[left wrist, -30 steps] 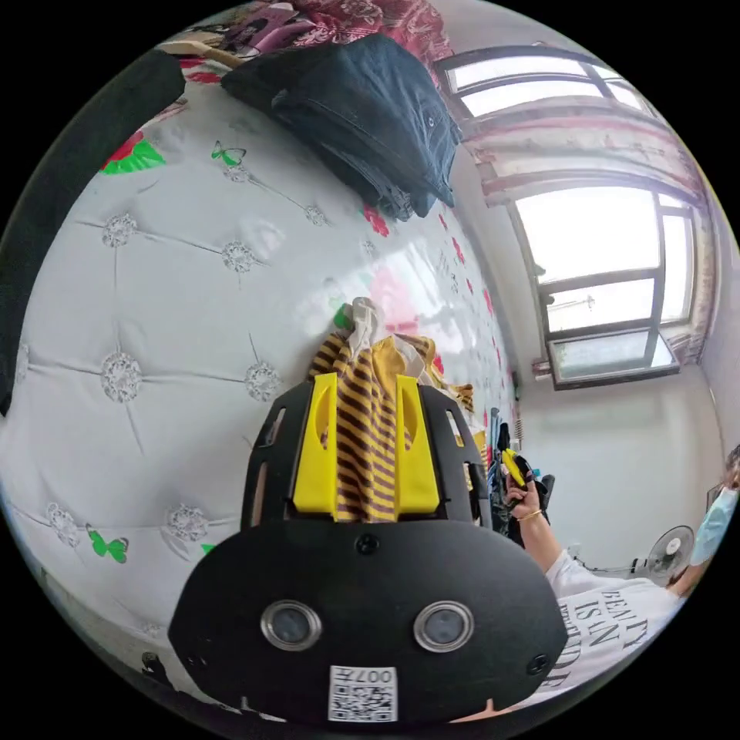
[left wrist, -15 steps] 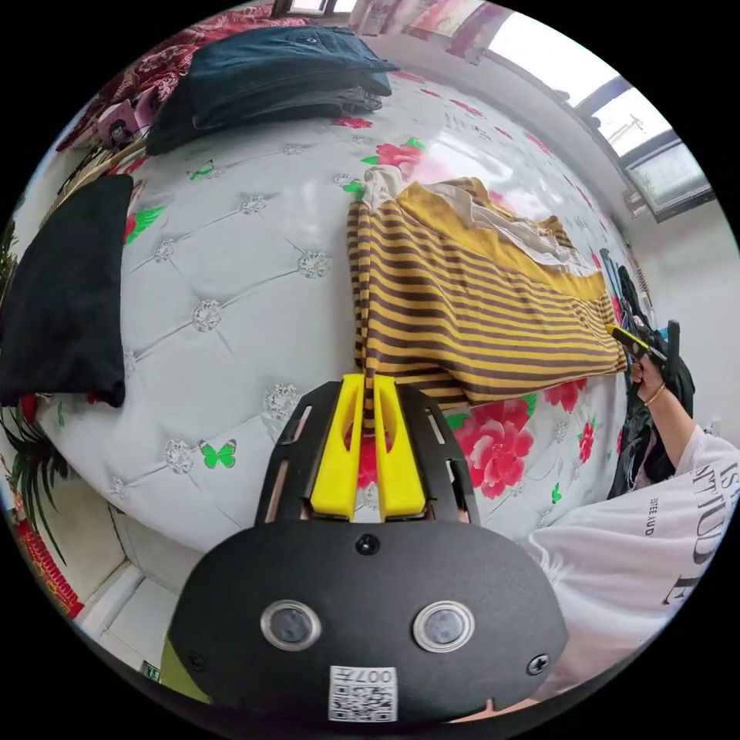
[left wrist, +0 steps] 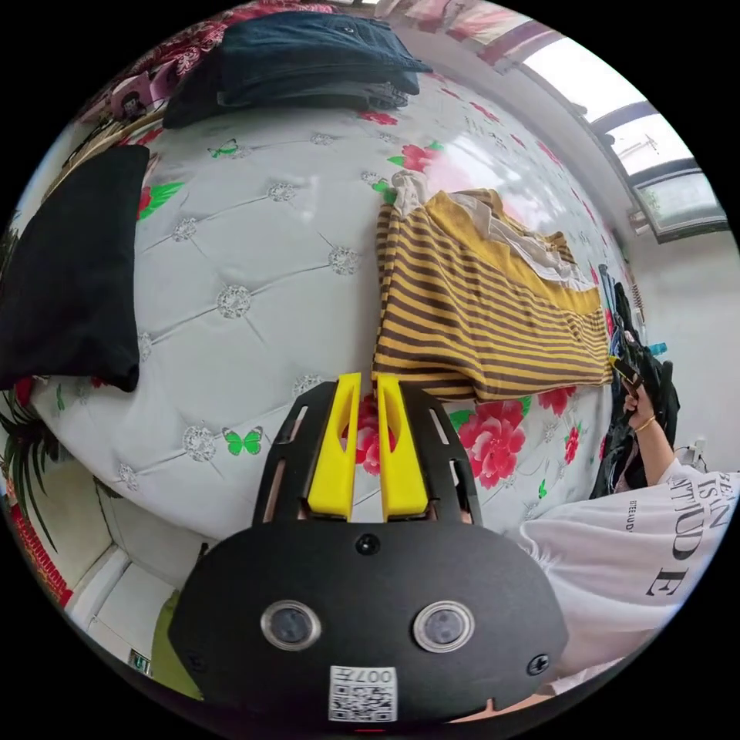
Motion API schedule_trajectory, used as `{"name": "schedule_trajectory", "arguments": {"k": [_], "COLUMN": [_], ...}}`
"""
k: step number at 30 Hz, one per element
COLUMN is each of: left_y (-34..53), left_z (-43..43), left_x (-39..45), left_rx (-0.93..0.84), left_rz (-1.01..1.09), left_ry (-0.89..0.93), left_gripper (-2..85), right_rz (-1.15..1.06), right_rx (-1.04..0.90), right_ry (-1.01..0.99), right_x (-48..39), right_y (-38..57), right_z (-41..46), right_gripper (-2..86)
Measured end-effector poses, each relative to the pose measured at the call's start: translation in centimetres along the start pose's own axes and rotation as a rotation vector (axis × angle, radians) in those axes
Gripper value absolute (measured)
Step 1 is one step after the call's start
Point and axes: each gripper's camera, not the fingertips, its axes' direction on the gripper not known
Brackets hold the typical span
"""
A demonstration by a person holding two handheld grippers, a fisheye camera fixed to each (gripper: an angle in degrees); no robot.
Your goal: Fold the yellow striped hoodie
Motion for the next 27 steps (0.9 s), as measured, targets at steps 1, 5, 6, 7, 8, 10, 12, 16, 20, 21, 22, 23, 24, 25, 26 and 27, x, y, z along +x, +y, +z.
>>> {"name": "schedule_trajectory", "arguments": {"k": [1,5,6,7,8,10,12,16,20,21,22,23,24,25,26,27], "left_y": [0.1,-2.6,-4.5,-5.6,-8.0,-11.5,-15.6,-19.8,-22.8,-22.7,-22.5,-21.7,-20.4,-19.6,-17.7,-15.4], "left_z": [-0.7,-3.4,-2.6,-1.9,0.0,3.4,7.5,11.3,8.6,7.8,7.6,7.2,6.8,6.5,6.0,5.4], "left_x": [0.1,5.0,7.5,8.8,11.4,15.1,19.0,21.8,17.7,15.6,14.7,13.3,12.5,12.2,12.1,12.3], "left_rx": [0.026,0.174,0.173,0.16,0.116,0.027,-0.077,-0.19,0.036,0.095,0.114,0.137,0.152,0.158,0.167,0.167], "left_rz": [-0.002,0.136,0.217,0.26,0.339,0.444,0.52,0.603,0.348,0.243,0.198,0.149,0.139,0.141,0.153,0.174], "left_ry": [-0.024,-0.036,0.015,0.045,0.108,0.207,0.266,0.272,0.26,0.264,0.259,0.25,0.249,0.25,0.248,0.242], "left_gripper": [-0.3,-0.6,-0.5,-0.5,-0.3,-0.1,0.2,-0.5,-0.8,-0.8,-0.7,-0.5,-0.3,0.1,0.9,2.2], "right_rz": [-0.013,-0.227,-0.304,-0.339,-0.397,-0.464,-0.538,-0.475,-0.232,-0.147,-0.111,-0.066,-0.042,-0.029,0.001,0.042], "right_rx": [0.029,0.042,0.025,0.012,-0.028,-0.105,-0.208,-0.231,-0.124,-0.09,-0.073,-0.023,0.044,0.074,0.121,0.152], "right_ry": [-0.018,-0.131,-0.155,-0.167,-0.188,-0.199,-0.213,-0.23,-0.232,-0.294,-0.322,-0.374,-0.41,-0.421,-0.435,-0.436], "right_x": [-0.3,-5.5,-7.5,-8.5,-10.4,-13.1,-16.3,-17.0,-11.6,-9.5,-8.5,-6.7,-5.1,-4.3,-2.6,-0.7], "right_y": [0.1,-2.5,-4.0,-4.8,-6.5,-8.8,-11.2,-15.0,-18.4,-18.5,-18.4,-17.7,-16.2,-15.2,-12.8,-9.9], "right_z": [-0.5,0.3,1.6,2.3,4.1,7.3,11.4,14.9,15.4,14.8,14.4,13.1,11.2,10.1,7.9,5.8], "right_gripper": [-0.1,0.0,0.0,0.0,0.0,0.0,-0.1,-0.2,-0.1,0.0,0.1,0.4,0.7,0.9,1.4,1.8]}}
